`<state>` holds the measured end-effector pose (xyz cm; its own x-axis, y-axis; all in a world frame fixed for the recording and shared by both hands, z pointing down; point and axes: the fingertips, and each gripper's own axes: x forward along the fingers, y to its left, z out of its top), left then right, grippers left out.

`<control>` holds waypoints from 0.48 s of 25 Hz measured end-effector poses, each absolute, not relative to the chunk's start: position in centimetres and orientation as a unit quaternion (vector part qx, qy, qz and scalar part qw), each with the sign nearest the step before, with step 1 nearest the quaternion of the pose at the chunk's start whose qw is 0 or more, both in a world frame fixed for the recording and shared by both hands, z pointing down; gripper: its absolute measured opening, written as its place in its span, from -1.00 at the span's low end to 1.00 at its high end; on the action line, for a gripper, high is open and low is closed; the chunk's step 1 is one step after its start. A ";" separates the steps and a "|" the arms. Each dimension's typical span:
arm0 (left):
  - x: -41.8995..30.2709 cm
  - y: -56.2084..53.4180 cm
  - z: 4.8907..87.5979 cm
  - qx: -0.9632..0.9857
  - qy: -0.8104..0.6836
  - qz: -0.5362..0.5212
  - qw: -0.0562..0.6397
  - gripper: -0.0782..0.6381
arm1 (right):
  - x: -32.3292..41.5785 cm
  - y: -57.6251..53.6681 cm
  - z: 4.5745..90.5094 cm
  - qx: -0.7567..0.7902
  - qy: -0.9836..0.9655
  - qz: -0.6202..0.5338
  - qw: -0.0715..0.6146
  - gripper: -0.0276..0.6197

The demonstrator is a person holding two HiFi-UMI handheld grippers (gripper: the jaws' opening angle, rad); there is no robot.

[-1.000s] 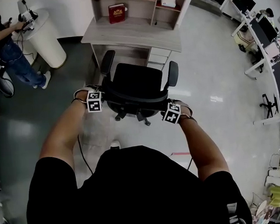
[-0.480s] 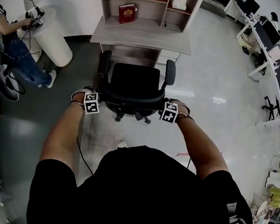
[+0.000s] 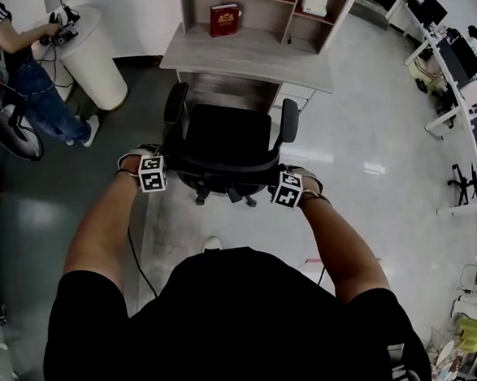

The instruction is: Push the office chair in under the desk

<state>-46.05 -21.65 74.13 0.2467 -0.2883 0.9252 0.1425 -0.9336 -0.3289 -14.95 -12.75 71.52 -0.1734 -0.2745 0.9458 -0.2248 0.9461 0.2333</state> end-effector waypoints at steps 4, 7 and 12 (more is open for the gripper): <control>-46.0 -22.1 74.0 -0.770 0.039 -0.613 0.173 -0.20 | -15.1 -13.4 71.4 0.169 -0.769 -0.023 0.616 -0.28; -46.0 -22.1 74.0 -0.773 0.041 -0.611 0.170 -0.20 | -15.2 -13.6 71.3 0.167 -0.771 -0.026 0.614 -0.28; -45.9 -22.8 73.8 -0.774 0.045 -0.608 0.171 -0.21 | -15.0 -14.6 71.3 0.166 -0.770 -0.030 0.615 -0.29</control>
